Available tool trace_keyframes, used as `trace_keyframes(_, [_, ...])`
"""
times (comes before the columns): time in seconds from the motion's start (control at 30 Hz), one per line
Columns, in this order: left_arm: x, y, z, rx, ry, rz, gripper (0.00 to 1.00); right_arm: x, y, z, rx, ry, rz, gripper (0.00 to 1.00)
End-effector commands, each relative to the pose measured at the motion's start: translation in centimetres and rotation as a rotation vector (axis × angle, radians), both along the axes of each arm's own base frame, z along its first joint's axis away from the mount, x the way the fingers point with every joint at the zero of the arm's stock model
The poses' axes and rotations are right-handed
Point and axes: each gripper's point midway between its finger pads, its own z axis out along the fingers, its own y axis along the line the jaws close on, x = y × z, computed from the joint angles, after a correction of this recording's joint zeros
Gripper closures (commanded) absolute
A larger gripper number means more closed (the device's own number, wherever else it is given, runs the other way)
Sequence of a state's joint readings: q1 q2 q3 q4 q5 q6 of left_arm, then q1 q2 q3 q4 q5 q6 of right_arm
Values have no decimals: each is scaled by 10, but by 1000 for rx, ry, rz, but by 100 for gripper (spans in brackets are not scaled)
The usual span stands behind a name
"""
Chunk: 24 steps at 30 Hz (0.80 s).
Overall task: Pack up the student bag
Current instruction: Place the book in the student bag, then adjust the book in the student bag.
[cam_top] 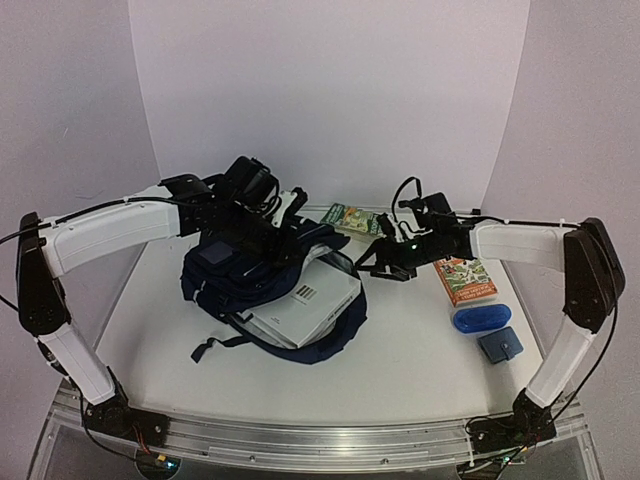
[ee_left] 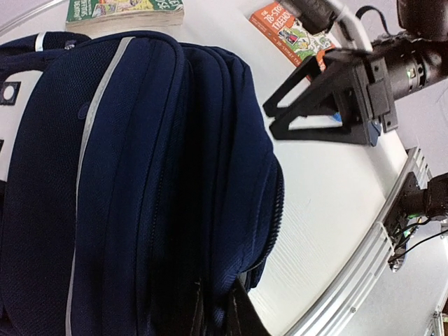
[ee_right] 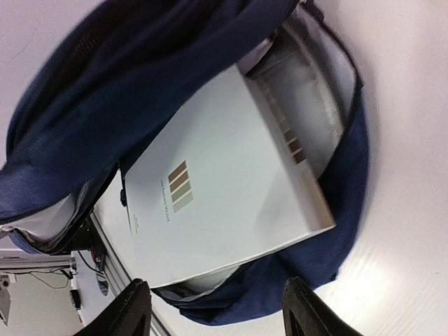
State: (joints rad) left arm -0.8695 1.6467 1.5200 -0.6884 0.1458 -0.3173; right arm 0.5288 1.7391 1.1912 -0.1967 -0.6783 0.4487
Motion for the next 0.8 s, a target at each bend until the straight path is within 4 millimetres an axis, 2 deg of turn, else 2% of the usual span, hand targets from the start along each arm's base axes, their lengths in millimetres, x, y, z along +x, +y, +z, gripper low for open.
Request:
trace_keyframes(0.0, [-3, 12, 14, 10, -41, -1, 85, 21, -14, -4, -99, -97, -42, 45])
trace_keyframes(0.23, [-14, 22, -3, 64, -13, -33, 84, 29, -5, -45, -116, 13, -39, 53])
trace_keyframes(0.3, [-16, 23, -4, 65, -16, -38, 75, 24, 3, -52, -90, 58, -13, 54])
trace_keyframes(0.4, [-24, 16, -5, 76, -32, -83, 55, 17, 13, -58, -37, 122, 13, 53])
trace_keyframes(0.5, [-28, 0, -2, 84, -95, -119, 34, 14, 23, -54, 32, 155, 37, 51])
trace_keyframes(0.53, [-27, -6, -4, 103, -118, -118, 31, 12, 27, -50, 61, 169, 43, 52])
trace_keyframes(0.67, [-10, -28, -19, 185, -186, -71, 27, 6, 38, -35, 162, 203, 61, 57])
trace_keyframes(0.77, [2, -41, -29, 197, -236, -44, 26, 2, 45, -15, 251, 202, 80, 59])
